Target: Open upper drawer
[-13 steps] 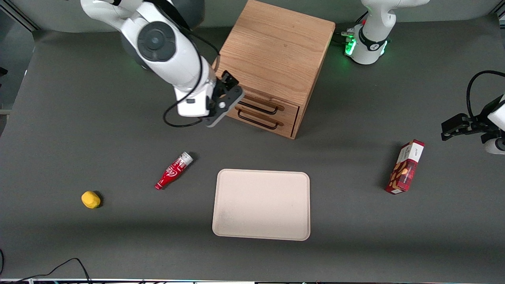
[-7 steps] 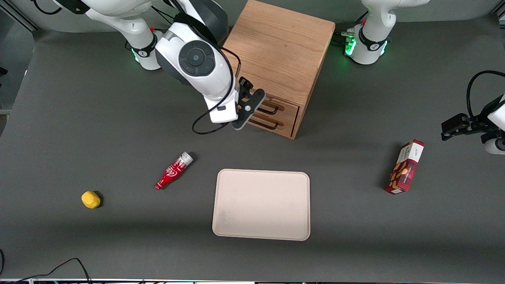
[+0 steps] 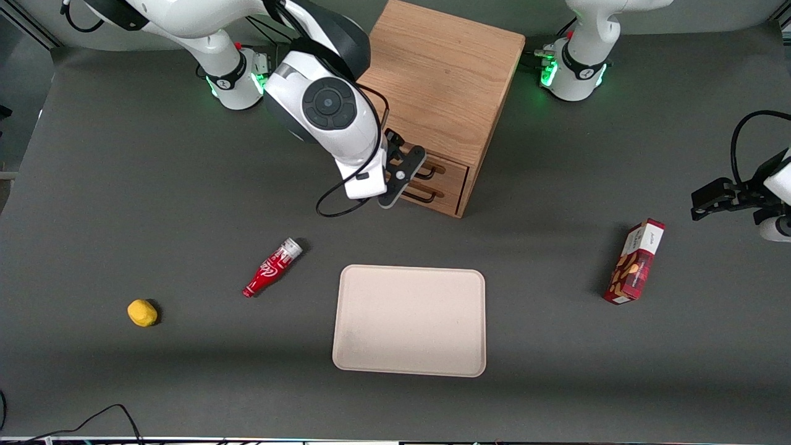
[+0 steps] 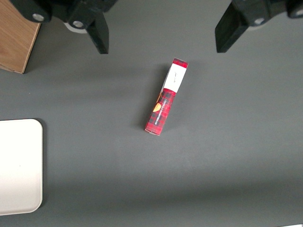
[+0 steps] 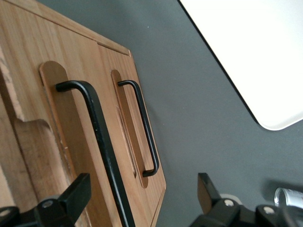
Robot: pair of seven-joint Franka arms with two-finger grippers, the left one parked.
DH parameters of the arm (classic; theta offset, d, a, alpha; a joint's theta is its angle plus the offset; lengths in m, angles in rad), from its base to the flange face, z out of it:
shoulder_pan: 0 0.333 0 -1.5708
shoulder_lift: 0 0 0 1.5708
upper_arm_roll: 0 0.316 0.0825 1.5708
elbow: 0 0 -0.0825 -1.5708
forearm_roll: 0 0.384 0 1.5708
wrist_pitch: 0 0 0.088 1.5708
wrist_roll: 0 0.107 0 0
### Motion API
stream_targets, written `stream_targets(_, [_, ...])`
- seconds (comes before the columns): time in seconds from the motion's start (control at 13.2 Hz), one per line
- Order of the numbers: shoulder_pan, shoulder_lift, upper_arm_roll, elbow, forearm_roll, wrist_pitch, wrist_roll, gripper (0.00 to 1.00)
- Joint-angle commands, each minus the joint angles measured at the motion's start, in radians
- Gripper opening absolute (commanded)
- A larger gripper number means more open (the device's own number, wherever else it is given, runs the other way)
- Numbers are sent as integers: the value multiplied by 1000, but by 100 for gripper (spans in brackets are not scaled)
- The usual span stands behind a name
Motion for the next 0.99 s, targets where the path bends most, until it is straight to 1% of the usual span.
stream_targets(0.0, [10, 21, 5, -5, -45, 32, -14, 100])
stream_targets(0.23, [10, 39, 2, -12, -67, 61, -21, 100])
stream_targets(0.46, [8, 59, -14, -9, -73, 96, -58, 100])
stream_targets(0.76, [1, 61, -72, 3, -68, 104, -144, 100])
stream_targets(0.91, [-2, 71, -103, 38, -64, 104, -185, 100])
